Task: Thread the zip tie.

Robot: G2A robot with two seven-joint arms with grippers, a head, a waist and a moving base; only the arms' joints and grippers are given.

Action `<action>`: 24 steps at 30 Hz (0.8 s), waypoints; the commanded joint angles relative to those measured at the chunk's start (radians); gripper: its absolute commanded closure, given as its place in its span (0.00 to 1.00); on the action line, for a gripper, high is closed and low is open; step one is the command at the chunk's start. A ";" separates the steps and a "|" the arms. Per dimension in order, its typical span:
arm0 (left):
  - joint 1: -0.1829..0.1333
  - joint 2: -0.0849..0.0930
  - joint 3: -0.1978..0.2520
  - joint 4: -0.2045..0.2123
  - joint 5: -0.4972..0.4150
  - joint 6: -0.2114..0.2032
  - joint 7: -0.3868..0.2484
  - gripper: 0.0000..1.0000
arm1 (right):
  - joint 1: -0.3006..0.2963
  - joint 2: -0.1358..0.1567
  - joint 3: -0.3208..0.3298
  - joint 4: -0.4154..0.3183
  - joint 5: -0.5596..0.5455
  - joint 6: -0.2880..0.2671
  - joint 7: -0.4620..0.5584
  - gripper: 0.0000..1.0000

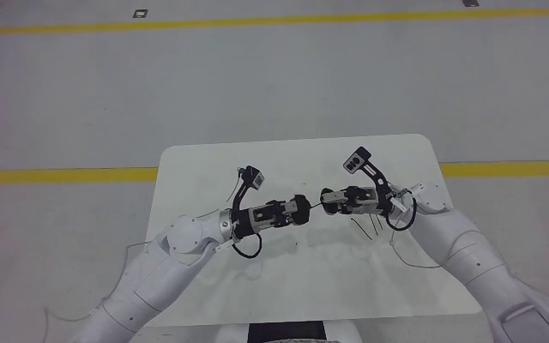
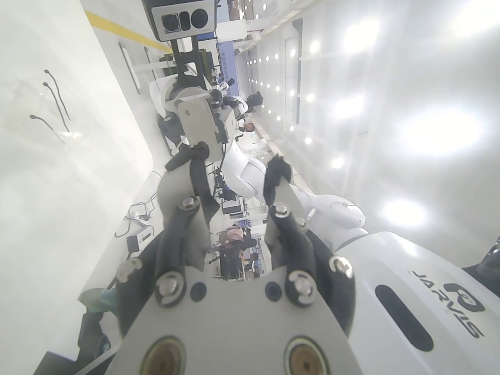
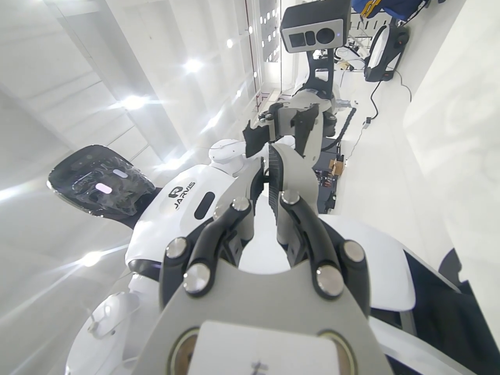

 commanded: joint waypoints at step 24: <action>-0.010 -0.011 0.016 0.013 -0.006 -0.010 -0.006 0.52 | -0.014 -0.022 0.004 0.000 0.001 0.000 0.000 1.00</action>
